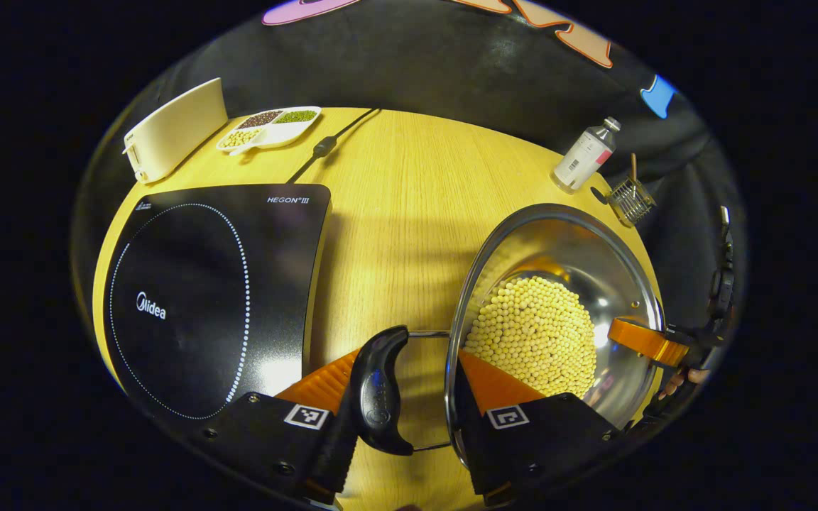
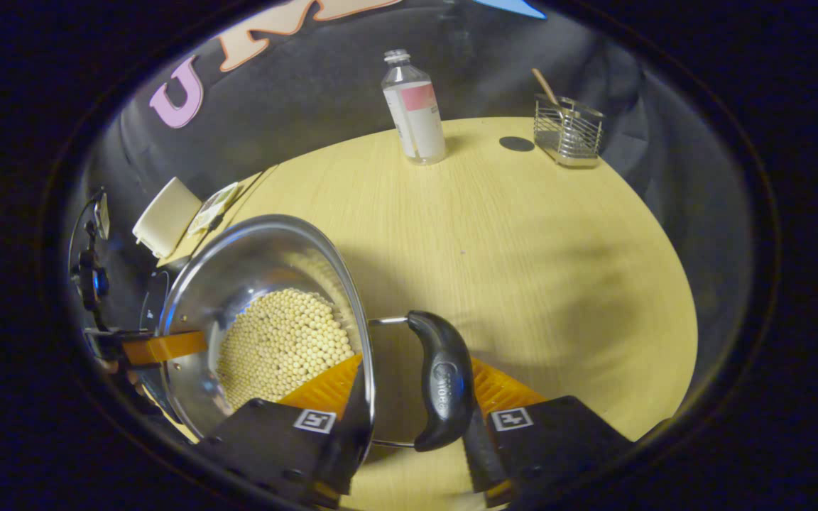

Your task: First push the handle of the pot to place it horizontally, then grasp the pot with both hands and set it on the induction cooktop.

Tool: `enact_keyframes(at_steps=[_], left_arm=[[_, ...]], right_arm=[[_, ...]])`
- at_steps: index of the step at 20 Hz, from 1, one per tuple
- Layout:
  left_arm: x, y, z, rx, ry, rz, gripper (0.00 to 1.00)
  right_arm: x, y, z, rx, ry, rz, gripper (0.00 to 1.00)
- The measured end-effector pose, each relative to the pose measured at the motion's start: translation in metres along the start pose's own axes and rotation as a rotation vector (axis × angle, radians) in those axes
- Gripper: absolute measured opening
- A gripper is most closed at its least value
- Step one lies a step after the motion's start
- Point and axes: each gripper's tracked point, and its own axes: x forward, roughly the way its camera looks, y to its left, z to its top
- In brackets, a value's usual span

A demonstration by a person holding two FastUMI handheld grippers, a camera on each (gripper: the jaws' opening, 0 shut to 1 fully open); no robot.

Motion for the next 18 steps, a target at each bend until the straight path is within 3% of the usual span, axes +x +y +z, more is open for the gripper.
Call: enact_keyframes(at_steps=[4,7,8,10,11,13,14,15,16,18], left_arm=[[-0.006,0.000,-0.008,-0.076,0.050,-0.016,0.59],[-0.020,0.000,-0.009,-0.103,0.031,-0.022,0.62],[-0.026,0.001,-0.005,-0.095,0.016,-0.020,0.61],[-0.036,0.007,-0.001,-0.081,-0.003,-0.012,0.58],[-0.044,0.009,0.000,-0.085,-0.010,-0.008,0.58],[-0.060,0.017,0.003,-0.087,-0.029,-0.001,0.60],[-0.067,0.022,0.007,-0.083,-0.044,0.003,0.56],[-0.074,0.028,0.009,-0.078,-0.056,0.007,0.58],[-0.081,0.035,0.011,-0.078,-0.060,0.013,0.58],[-0.093,0.051,0.014,-0.074,-0.075,0.022,0.58]], right_arm=[[-0.007,0.005,0.002,0.047,0.008,0.022,0.50],[-0.020,0.012,0.000,0.034,-0.002,0.032,0.50],[-0.024,0.015,0.001,0.037,-0.007,0.038,0.55],[-0.031,0.024,0.003,0.042,-0.018,0.051,0.55],[-0.035,0.029,0.005,0.041,-0.025,0.058,0.50],[-0.043,0.043,0.006,0.038,-0.041,0.075,0.50],[-0.046,0.051,0.007,0.035,-0.049,0.085,0.50],[-0.049,0.059,0.007,0.034,-0.055,0.095,0.55],[-0.051,0.068,0.006,0.036,-0.058,0.103,0.50],[-0.053,0.087,0.003,0.042,-0.058,0.117,0.50]])
